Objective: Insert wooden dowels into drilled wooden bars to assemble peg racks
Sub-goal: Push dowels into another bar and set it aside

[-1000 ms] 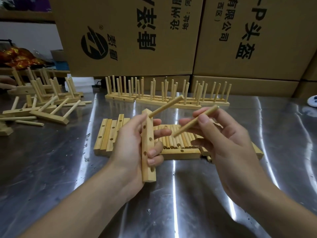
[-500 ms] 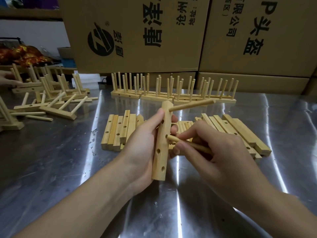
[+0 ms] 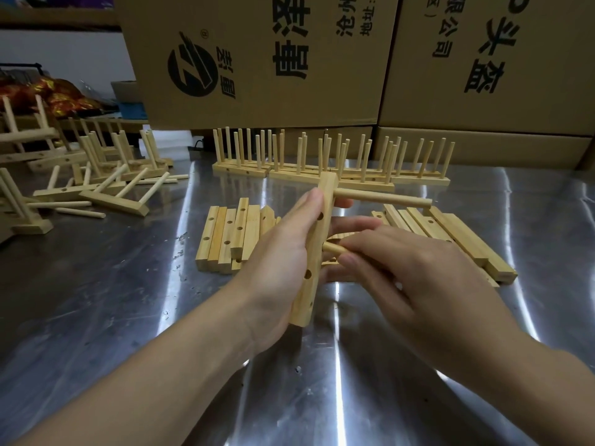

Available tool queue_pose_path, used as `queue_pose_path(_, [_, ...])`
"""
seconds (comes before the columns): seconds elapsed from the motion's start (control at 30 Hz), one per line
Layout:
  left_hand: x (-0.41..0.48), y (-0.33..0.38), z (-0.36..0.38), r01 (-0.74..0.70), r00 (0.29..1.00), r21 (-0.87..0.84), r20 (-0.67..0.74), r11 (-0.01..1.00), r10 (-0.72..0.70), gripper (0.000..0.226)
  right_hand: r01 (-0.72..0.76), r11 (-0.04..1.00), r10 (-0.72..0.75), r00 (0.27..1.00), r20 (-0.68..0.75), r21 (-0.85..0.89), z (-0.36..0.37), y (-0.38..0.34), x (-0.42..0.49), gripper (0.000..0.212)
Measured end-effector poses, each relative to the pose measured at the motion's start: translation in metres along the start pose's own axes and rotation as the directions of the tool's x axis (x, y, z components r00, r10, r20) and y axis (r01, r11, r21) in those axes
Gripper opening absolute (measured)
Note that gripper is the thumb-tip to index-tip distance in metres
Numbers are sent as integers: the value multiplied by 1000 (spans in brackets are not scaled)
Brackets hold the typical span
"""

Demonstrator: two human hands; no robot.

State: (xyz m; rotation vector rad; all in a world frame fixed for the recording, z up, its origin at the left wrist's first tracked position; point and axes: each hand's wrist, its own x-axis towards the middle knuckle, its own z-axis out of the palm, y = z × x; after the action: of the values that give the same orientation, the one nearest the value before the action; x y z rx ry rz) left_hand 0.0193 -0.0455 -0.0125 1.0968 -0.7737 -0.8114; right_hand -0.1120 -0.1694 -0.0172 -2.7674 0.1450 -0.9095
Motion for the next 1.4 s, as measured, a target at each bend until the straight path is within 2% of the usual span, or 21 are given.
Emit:
queue_pose_path(0.17, [-2,-7,7,-137,989,140,-37,981,143,48,-21,999,20,1000,15,45,7,-3,-2,34])
queue_pose_path(0.23, [-3,-8,9,-165,984,146,-41,975,173,47,-20,999,20,1000,1,39,7,-5,-2,34])
queue_pose_path(0.33, [-5,-8,11,-205,977,162,-29,965,212,47,10,1000,-9,998,-55,18,2,-10,-2,27])
queue_pose_path(0.43, [-8,-7,14,-280,957,253,-4,926,290,43,50,995,-41,994,-97,85,0,-13,0,21])
queue_pose_path(0.5, [-9,-6,14,-305,950,283,22,909,311,40,-69,930,68,998,14,361,-1,-11,2,27])
queue_pose_path(0.53, [-9,-6,13,-299,952,297,34,907,303,40,-195,823,145,980,135,533,-2,-9,4,30])
queue_pose_path(0.57, [-9,-6,13,-286,957,305,42,908,287,40,-325,712,207,944,256,622,-3,-7,6,33])
queue_pose_path(0.6, [-8,-7,12,-269,962,307,46,913,268,40,-402,648,236,914,331,647,-3,-5,7,34])
queue_pose_path(0.63, [-7,-9,13,-250,967,307,41,918,250,40,-415,646,238,907,347,640,-2,-4,7,33])
queue_pose_path(0.67, [-6,-11,13,-230,972,305,20,924,235,39,-389,681,225,918,328,621,-3,-6,8,31])
queue_pose_path(0.7, [-5,-13,12,-205,975,301,-14,931,220,39,-319,771,200,943,266,551,-2,-9,7,30])
queue_pose_path(0.77, [-3,-17,11,-139,981,294,-90,946,172,40,-168,953,138,981,134,253,1,-11,0,27])
queue_pose_path(0.8, [-3,-18,11,-99,982,285,-127,953,140,42,-95,993,87,990,107,71,2,-11,-2,28])
queue_pose_path(0.83, [-2,-18,11,-62,981,265,-160,962,107,42,-43,996,50,995,90,-80,2,-11,-3,28])
queue_pose_path(0.87, [-1,-18,10,-32,979,231,-188,972,77,43,-16,987,26,998,57,-161,1,-10,-3,28])
queue_pose_path(0.97, [-2,-12,11,-7,972,120,-232,993,35,44,21,977,-34,998,-56,-211,0,-8,-2,25])
queue_pose_path(1.07, [-4,-9,13,-8,975,95,-221,995,29,45,69,972,-88,993,-76,-224,-1,-4,1,35])
queue_pose_path(1.13, [-5,-9,14,-2,976,75,-215,997,18,46,61,992,-70,995,-71,-113,-1,-3,1,35])
queue_pose_path(1.23, [-6,-11,13,-43,974,155,-212,987,76,47,-51,976,53,999,-3,213,1,-6,1,30])
queue_pose_path(1.3, [-6,-13,12,-82,974,251,-185,964,131,47,-127,917,100,991,90,377,1,-8,3,34])
queue_pose_path(1.4, [-6,-11,11,-144,978,339,-95,929,187,44,-267,752,138,958,252,602,-4,-5,5,42])
